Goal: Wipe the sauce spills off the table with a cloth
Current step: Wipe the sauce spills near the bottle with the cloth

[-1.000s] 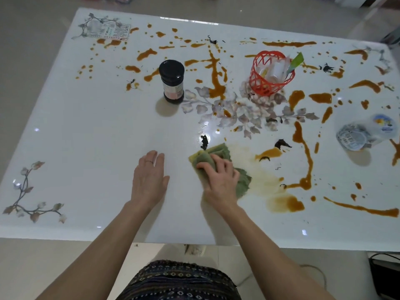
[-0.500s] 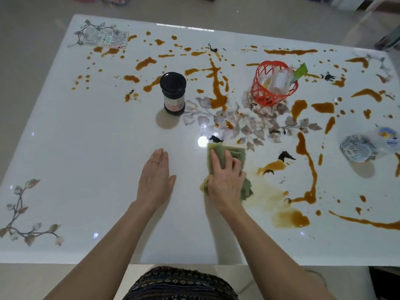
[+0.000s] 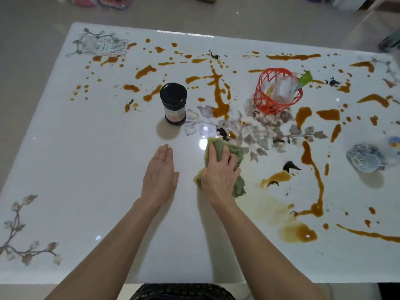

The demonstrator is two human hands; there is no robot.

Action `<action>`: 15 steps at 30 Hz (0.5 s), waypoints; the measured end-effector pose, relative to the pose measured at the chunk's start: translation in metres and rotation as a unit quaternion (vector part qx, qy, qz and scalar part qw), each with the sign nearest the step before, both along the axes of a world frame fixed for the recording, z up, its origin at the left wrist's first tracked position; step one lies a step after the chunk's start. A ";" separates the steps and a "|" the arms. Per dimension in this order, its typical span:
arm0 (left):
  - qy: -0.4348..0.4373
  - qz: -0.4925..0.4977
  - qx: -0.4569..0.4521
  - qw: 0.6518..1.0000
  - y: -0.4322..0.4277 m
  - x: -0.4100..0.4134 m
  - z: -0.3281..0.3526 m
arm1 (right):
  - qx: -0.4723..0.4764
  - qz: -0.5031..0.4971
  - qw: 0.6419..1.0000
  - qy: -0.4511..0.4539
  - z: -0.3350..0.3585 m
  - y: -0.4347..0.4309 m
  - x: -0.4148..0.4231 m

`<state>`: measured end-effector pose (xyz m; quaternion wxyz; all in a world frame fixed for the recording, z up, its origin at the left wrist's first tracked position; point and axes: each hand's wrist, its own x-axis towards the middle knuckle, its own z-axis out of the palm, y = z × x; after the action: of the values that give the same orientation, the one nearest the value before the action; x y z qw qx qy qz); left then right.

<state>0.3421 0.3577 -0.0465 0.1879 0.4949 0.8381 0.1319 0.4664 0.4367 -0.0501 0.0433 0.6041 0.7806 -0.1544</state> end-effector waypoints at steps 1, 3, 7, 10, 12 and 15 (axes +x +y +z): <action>0.001 -0.004 -0.002 1.000 0.003 0.000 0.000 | 0.003 0.027 1.000 0.014 -0.001 -0.003 -0.011; 0.017 -0.022 -0.003 1.000 0.009 -0.002 0.001 | 0.011 0.074 0.997 0.025 -0.001 0.003 -0.029; 0.040 -0.057 -0.011 0.997 0.022 -0.005 0.001 | 0.015 0.098 0.995 -0.010 -0.001 0.045 -0.030; 0.013 -0.049 -0.027 0.998 0.025 -0.001 -0.001 | -0.003 -0.017 1.000 -0.017 0.000 0.070 -0.002; 0.020 -0.053 -0.029 0.998 0.025 0.002 -0.004 | -0.006 -0.074 0.997 -0.037 0.003 0.072 0.007; 0.023 -0.052 -0.031 0.998 0.027 0.005 -0.004 | -0.031 -0.058 0.997 -0.045 0.007 0.056 -0.012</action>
<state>0.3467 0.3851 -0.0503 0.1904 0.5348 0.8189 0.0841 0.4543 0.4925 -0.0428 0.0887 0.6528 0.7365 -0.1536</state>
